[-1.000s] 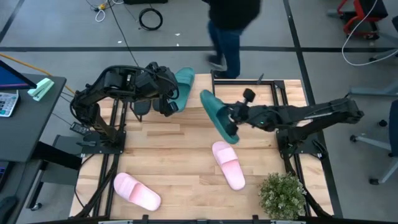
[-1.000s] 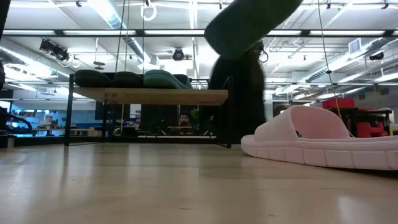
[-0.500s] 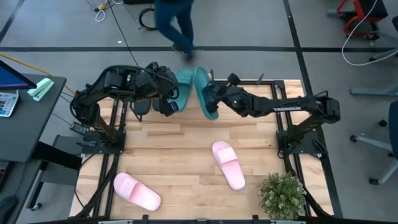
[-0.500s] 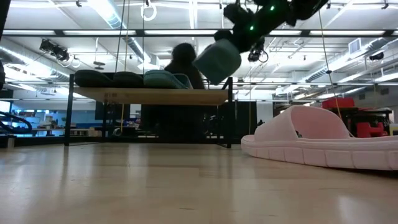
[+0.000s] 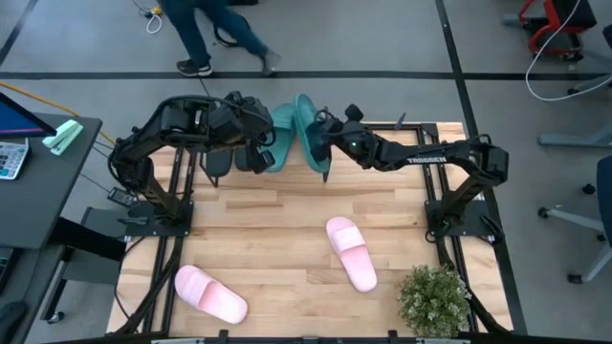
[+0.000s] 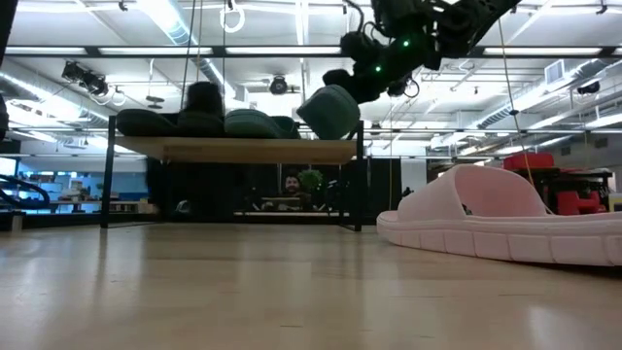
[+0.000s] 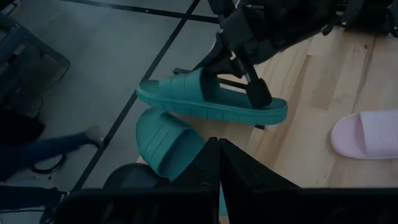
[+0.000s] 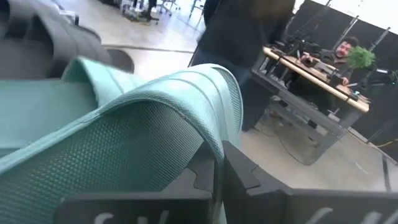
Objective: Pick and place slides into the shelf
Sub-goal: Put the green slipper on the shelf
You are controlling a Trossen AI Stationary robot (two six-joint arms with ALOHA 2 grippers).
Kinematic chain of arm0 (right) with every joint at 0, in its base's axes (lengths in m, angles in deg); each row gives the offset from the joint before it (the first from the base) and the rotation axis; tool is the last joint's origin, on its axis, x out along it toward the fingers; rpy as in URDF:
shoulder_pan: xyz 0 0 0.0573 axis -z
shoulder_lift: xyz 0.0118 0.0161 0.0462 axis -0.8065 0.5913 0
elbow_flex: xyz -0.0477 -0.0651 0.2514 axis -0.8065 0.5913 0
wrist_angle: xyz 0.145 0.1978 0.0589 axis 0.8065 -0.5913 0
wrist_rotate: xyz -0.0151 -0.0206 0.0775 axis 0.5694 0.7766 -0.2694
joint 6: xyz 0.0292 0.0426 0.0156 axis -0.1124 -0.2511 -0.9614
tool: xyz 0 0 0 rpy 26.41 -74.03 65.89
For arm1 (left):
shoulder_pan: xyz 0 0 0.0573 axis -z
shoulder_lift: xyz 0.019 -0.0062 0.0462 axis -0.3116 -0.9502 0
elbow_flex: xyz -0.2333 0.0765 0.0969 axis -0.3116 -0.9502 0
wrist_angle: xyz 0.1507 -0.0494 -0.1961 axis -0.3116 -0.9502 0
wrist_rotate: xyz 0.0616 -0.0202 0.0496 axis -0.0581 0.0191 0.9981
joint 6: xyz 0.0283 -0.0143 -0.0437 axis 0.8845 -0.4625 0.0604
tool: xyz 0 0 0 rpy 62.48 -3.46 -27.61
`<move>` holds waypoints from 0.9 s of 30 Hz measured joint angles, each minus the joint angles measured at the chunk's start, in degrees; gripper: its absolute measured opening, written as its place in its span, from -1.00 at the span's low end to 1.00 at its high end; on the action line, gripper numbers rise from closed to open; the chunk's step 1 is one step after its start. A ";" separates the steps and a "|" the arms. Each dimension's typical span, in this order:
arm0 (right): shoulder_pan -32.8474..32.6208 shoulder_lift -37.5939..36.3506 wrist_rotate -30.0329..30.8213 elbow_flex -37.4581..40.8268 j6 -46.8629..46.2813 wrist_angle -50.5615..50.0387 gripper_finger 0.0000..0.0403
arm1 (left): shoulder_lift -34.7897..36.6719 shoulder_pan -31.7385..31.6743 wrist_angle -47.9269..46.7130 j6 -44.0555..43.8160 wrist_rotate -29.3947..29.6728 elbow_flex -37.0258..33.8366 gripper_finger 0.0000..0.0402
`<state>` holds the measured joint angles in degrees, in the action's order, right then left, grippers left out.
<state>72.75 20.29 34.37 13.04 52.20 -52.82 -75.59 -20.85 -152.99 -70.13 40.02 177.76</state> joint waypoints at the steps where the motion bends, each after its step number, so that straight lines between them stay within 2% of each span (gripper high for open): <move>1: 0.18 0.66 -0.02 -0.52 0.75 -0.13 -0.95 | 0.00 -0.13 0.00 0.01 0.00 0.00 -0.96; 6: 0.51 4.15 0.04 -5.46 3.52 -2.30 -0.93 | 0.00 -0.14 0.00 0.11 0.00 0.00 -0.90; 11: 0.33 8.83 0.05 -14.18 3.30 -14.06 -0.81 | 0.00 -0.14 -0.02 0.11 -0.02 0.00 -0.89; 15: 0.33 12.06 -0.05 -21.16 -0.57 -24.42 -0.69 | 0.00 -0.14 -0.68 0.09 0.00 0.00 -0.93; 19: -0.25 12.85 1.70 -24.24 0.32 -27.29 -0.61 | 0.00 -0.11 -1.88 0.06 -0.02 0.00 -0.96; 22: -1.39 11.69 4.85 -25.12 3.66 -27.23 -0.66 | 0.00 -0.07 -2.50 -0.09 -0.02 0.00 -0.95; 27: -3.29 9.04 6.96 -25.57 12.89 -30.59 -0.93 | 0.00 -0.07 -3.15 -0.11 -0.02 0.00 -0.89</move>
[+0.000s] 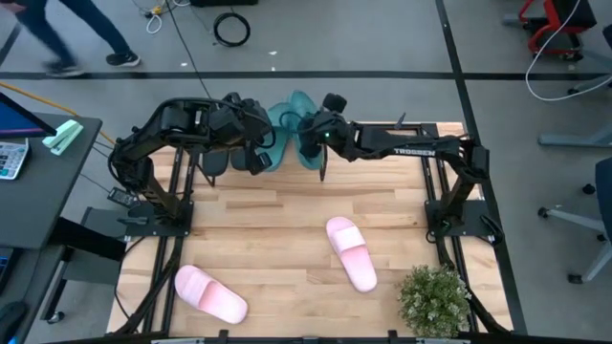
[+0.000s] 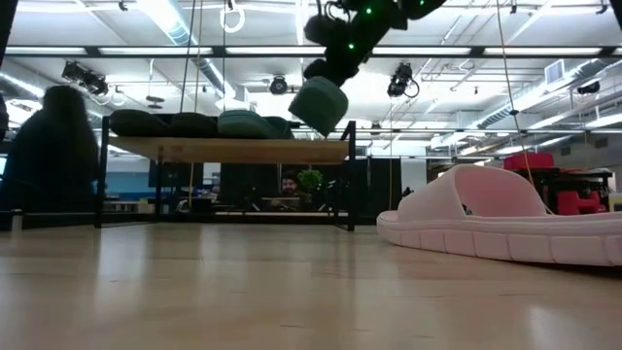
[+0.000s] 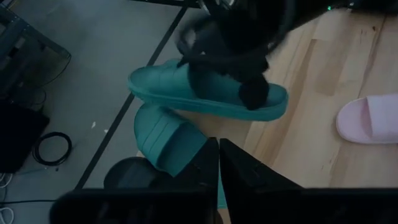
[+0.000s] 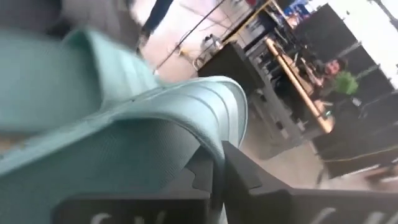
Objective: Pick and place slides into the shelf
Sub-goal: Put the green slipper on the shelf
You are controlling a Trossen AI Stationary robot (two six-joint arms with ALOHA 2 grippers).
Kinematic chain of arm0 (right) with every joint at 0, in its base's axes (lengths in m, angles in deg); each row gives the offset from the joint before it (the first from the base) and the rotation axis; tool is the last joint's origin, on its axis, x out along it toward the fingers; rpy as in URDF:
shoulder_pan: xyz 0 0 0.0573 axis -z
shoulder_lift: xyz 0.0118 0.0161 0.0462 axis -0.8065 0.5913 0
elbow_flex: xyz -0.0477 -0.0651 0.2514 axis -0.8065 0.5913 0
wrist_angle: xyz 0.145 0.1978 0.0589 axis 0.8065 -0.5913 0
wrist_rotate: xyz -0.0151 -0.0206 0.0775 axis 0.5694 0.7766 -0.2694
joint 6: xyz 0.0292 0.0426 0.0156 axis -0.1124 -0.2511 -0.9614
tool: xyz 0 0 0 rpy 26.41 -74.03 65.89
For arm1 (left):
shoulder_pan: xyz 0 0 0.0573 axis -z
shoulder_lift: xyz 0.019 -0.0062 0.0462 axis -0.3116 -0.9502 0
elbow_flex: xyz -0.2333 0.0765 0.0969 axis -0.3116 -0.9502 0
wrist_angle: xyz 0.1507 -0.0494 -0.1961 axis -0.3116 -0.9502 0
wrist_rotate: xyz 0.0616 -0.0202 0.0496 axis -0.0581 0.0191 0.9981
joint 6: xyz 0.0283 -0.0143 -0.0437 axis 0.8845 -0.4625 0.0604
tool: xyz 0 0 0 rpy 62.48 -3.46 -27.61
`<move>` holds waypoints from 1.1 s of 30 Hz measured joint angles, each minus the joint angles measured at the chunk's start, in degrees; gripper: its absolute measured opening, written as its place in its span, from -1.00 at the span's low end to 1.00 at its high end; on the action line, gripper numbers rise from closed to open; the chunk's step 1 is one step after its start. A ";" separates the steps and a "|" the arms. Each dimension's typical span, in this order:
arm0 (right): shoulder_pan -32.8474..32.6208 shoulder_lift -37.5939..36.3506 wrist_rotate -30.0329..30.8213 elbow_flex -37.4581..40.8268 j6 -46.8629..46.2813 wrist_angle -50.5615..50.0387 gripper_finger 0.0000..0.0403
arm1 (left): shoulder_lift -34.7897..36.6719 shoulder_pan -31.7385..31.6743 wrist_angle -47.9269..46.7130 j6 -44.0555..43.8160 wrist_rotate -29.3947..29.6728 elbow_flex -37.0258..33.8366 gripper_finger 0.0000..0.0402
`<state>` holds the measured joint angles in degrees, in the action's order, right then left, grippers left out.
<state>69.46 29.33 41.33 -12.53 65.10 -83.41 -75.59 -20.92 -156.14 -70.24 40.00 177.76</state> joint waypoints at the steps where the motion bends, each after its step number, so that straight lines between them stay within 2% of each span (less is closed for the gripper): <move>1: -0.30 0.00 0.74 0.00 0.83 -1.84 -0.94 | 0.00 0.00 0.00 0.00 0.00 0.00 -0.88; 5: -0.42 1.83 1.84 0.11 1.24 -6.94 -0.89 | 0.00 0.00 0.04 -0.08 -0.02 0.00 -0.89; 11: 0.75 3.98 3.56 0.07 2.41 -5.85 -0.94 | 0.00 0.09 0.04 -1.85 -0.02 0.00 -0.95; 16: 0.91 3.64 3.20 0.15 2.28 -4.75 -0.71 | 0.00 0.11 0.07 -1.67 -0.04 0.00 -0.95; 21: 0.95 3.50 -0.41 0.17 3.08 -4.79 -0.49 | 0.00 0.11 0.10 -1.62 -0.02 0.00 -0.89; 33: -0.93 2.79 2.30 0.26 3.02 -4.60 -0.09 | 0.00 0.11 0.05 -1.53 -0.02 0.00 -0.95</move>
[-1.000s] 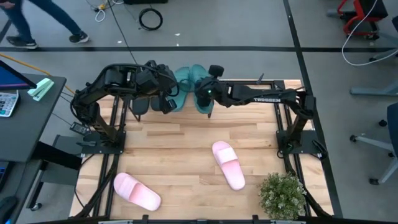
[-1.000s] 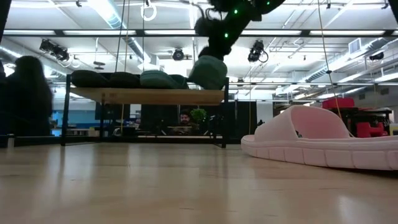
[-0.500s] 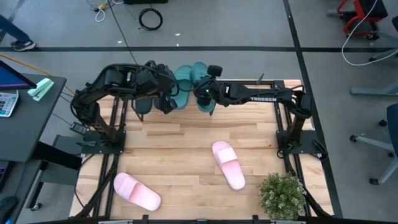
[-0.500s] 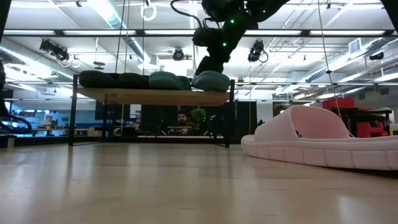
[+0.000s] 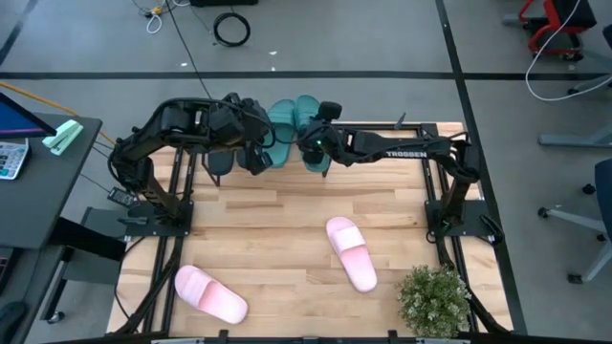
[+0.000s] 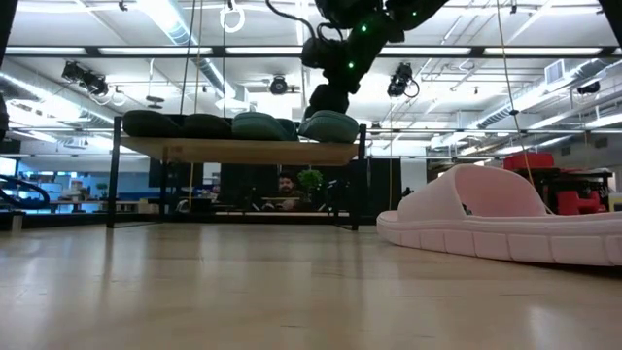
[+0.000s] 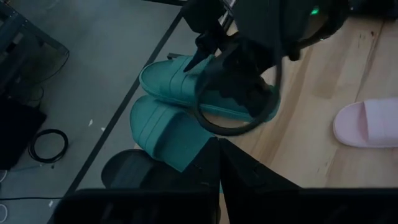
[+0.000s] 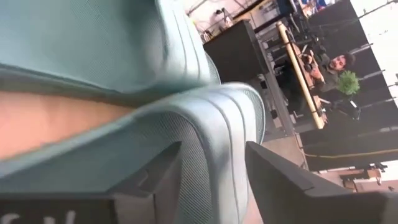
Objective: Pick and place slides into the shelf
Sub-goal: Put the green slipper on the shelf
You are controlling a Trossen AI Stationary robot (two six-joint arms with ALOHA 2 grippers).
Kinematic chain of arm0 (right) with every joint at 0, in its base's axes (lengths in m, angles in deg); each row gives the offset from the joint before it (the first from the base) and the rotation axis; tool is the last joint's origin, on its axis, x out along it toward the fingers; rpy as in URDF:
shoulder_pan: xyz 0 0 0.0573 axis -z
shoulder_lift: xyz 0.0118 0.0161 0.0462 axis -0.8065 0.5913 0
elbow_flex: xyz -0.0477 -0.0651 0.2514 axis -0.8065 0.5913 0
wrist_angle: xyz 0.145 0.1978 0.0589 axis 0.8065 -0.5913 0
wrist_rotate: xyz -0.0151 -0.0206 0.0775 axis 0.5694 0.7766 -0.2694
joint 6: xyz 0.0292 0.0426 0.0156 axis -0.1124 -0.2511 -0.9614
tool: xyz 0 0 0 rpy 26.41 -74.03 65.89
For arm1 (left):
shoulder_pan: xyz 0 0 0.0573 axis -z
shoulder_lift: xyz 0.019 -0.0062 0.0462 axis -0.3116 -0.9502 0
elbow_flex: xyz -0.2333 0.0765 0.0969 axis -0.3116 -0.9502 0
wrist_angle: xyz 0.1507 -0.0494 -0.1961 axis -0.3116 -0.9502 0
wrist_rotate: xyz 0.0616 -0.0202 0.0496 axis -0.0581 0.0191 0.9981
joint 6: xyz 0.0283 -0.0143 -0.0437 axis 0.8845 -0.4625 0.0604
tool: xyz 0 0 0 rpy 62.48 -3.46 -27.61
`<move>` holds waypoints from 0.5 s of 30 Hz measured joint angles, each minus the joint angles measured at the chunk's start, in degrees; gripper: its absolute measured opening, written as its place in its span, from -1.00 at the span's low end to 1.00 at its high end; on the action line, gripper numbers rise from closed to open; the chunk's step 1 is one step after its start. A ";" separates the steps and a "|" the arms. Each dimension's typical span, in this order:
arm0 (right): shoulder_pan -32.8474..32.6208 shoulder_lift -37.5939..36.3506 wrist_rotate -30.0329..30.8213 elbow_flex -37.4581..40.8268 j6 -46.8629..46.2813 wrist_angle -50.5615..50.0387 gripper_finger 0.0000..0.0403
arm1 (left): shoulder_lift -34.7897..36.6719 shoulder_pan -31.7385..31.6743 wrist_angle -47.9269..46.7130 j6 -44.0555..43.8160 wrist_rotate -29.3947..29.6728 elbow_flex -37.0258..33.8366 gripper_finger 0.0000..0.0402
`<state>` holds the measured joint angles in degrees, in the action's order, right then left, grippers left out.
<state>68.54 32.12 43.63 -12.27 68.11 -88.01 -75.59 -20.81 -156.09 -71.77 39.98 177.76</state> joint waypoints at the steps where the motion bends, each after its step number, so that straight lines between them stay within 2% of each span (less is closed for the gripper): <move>1: -0.47 -0.34 -0.02 0.00 -0.22 -0.22 -0.07 | 0.00 0.00 0.00 0.00 0.00 0.00 -0.95; 8: -5.13 -4.46 -1.79 0.00 -8.71 -7.80 0.00 | 0.00 0.00 -0.39 -0.24 0.00 0.00 -0.90; 15: -10.82 -11.74 -1.86 0.00 -17.14 -14.88 -0.06 | -0.09 -1.38 -1.57 -2.21 0.03 0.00 -0.98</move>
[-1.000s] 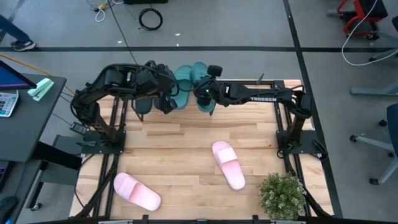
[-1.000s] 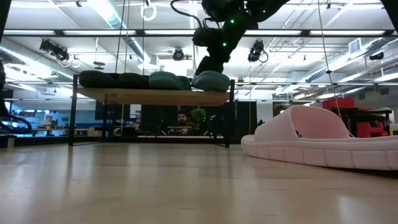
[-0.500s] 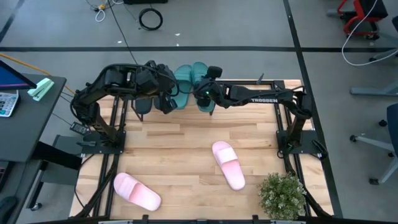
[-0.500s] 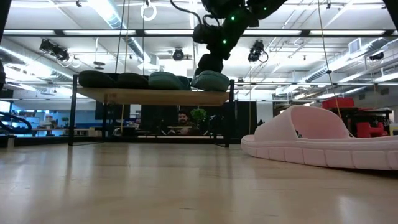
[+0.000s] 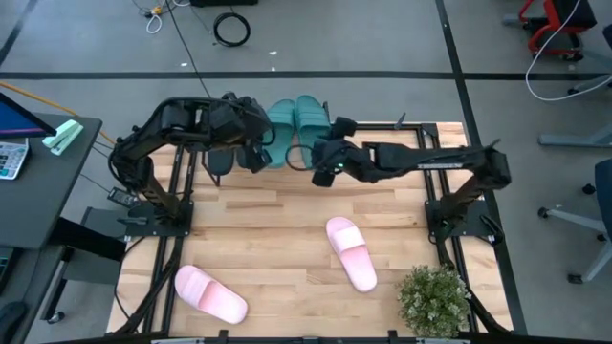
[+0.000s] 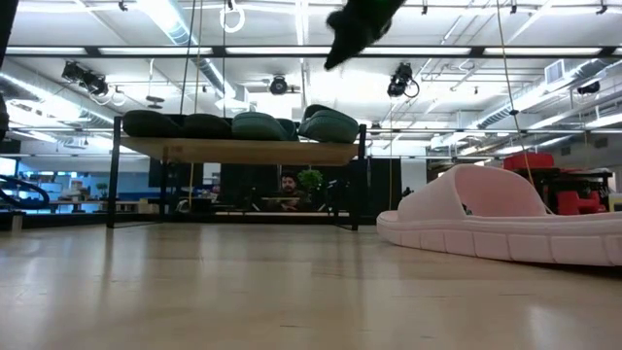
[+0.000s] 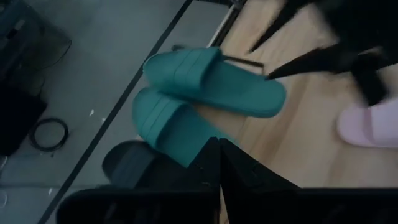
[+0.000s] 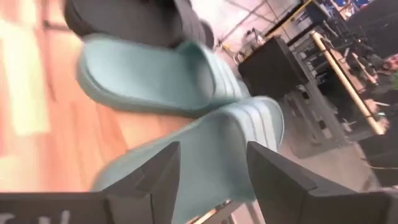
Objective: Pick and place slides into the shelf
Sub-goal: Put the green slipper on the shelf
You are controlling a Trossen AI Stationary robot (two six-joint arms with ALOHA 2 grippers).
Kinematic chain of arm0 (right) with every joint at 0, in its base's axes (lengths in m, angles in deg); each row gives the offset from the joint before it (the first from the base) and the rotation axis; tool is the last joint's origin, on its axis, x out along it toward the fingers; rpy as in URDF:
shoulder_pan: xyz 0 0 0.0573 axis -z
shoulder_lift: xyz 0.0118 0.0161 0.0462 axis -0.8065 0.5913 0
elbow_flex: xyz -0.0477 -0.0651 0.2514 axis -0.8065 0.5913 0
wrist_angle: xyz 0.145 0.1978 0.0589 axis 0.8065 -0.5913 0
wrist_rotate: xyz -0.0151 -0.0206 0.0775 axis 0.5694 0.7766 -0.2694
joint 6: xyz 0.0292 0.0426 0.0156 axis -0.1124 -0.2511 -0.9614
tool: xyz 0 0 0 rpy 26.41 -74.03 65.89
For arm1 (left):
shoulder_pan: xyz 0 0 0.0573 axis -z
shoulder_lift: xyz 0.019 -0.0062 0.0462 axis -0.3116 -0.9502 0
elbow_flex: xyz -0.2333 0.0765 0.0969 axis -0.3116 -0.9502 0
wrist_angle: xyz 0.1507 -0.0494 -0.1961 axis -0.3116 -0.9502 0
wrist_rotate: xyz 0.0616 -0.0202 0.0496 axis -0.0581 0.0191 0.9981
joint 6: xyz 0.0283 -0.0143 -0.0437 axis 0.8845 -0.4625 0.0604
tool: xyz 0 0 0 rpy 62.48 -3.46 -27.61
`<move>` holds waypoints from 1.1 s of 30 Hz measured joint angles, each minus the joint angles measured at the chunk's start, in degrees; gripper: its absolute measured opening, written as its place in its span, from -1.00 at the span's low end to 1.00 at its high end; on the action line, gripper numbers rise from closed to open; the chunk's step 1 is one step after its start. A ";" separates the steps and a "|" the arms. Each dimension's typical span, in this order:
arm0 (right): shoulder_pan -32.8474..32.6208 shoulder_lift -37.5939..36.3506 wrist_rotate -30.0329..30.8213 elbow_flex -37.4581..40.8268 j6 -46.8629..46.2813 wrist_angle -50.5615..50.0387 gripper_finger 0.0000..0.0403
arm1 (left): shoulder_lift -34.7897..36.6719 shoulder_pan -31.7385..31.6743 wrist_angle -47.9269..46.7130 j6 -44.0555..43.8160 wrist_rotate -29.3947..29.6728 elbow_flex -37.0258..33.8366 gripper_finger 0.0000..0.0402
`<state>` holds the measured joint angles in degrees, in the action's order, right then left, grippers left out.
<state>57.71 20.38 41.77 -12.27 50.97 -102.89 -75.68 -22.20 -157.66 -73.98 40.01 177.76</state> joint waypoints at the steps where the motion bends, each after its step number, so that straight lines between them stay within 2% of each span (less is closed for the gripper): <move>1: -0.75 -0.98 0.02 0.00 -0.70 -0.43 -0.08 | -0.41 -0.86 -0.54 -0.84 0.16 0.03 -0.97; 4: -2.83 -3.93 -0.82 0.00 -2.90 -1.38 -0.19 | -1.59 -4.44 -0.23 -2.60 0.47 -1.50 -0.98; 8: -5.31 -8.02 -3.28 -0.01 -7.16 -3.68 -0.46 | -3.00 -10.06 1.54 -1.08 0.49 -8.54 -0.98; 13: -7.69 -12.00 -3.91 -0.04 -8.23 -5.97 -0.93 | -4.10 -18.33 14.43 4.31 0.19 -20.94 -0.98; 16: -7.76 -12.71 -3.85 -0.07 -9.30 -6.42 -0.93 | -4.04 -22.55 23.42 7.05 -2.72 -26.67 -0.99; 22: -5.48 -10.95 -3.85 -0.07 -8.15 -10.47 -0.97 | -3.93 -29.10 38.70 11.11 -19.55 -31.30 -0.99; 24: -4.55 -10.21 -3.86 -0.07 -8.59 -11.18 -0.96 | -3.95 -30.30 41.15 11.12 -22.66 -31.87 -0.99; 33: -2.40 -9.66 -3.84 -0.07 -8.80 -12.22 -0.97 | -5.94 -30.09 40.18 11.30 -23.81 -31.85 -0.99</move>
<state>55.31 10.72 37.93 -12.34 42.17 -115.11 -81.62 -52.28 -117.48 -62.68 16.20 145.92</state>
